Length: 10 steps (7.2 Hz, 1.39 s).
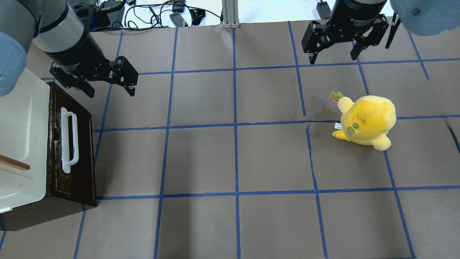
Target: Pull drawer sideways
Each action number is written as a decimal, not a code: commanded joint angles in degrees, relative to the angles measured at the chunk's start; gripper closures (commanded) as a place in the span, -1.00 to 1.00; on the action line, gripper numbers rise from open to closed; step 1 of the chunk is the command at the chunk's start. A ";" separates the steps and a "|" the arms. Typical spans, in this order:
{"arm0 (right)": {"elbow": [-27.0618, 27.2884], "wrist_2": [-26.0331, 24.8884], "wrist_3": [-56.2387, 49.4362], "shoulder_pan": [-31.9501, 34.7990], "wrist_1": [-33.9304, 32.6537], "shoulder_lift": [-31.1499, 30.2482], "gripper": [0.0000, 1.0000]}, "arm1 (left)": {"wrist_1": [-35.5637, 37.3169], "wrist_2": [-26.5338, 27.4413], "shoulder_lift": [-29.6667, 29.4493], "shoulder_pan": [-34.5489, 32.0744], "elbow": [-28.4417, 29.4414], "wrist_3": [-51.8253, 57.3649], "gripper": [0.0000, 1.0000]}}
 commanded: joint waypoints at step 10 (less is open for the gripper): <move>0.00 -0.05 0.02 0.00 0.00 0.00 -1.00 | 3.10 0.51 -1.42 0.42 0.18 -2.04 -1.00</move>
